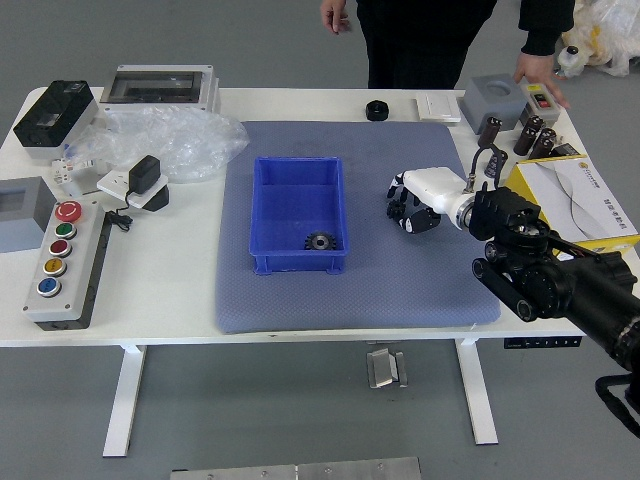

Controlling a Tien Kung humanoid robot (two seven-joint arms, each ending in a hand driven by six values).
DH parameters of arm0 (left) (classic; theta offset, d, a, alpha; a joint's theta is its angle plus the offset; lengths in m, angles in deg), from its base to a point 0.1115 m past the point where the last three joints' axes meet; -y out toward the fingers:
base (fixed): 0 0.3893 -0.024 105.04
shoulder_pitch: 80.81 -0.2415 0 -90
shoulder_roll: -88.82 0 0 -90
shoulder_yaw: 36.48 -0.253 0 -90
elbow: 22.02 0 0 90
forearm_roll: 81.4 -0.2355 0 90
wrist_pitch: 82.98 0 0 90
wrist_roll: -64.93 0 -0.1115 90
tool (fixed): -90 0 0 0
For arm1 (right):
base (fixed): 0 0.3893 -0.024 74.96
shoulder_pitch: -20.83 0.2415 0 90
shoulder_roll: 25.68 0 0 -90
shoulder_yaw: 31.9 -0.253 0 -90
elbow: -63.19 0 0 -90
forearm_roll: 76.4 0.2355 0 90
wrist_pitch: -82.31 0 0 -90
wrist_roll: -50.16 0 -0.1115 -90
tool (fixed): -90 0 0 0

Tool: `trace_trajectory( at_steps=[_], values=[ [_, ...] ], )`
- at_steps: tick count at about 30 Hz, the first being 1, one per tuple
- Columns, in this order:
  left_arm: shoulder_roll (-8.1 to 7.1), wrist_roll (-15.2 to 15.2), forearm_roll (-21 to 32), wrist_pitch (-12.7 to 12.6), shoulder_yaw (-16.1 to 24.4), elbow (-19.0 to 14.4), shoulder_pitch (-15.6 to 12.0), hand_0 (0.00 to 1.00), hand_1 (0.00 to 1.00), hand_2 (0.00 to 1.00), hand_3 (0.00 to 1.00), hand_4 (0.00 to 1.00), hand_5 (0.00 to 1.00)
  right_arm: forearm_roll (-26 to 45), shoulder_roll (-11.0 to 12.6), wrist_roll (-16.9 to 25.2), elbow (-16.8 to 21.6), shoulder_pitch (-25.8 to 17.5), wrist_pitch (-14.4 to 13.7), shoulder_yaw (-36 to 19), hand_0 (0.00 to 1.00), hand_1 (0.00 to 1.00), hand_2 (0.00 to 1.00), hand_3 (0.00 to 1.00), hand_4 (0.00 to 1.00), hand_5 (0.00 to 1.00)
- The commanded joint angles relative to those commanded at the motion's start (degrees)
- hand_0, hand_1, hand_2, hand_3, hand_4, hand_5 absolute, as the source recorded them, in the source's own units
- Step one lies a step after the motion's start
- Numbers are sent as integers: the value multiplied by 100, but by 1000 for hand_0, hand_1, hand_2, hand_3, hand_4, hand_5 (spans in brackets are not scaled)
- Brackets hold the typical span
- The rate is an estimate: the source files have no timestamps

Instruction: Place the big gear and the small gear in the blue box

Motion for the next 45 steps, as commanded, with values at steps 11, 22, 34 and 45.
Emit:
trace_trajectory(
  at_steps=[11,22,34,45],
  values=[
    [3,0,4,0,-9,0,4,853,823,805,828,674,307,-31,-52,-19,-36,-29,-142,18,534,473,571,660,673,136],
    [1,-1,3,0,-18,0,-7,853,822,805,828,674,307,-29,-86,34,-91,-61,-339,43,558,426,510,618,697,112],
    [1,-2,-3,3,-29,0,-4,853,823,805,828,673,306,-106,-116,33,-163,-78,-488,74,562,404,469,580,696,125],
    [-4,0,7,1,-38,0,-1,853,823,805,828,674,306,-139,-124,42,-230,-59,-571,10,526,389,453,554,666,231]
  ],
)
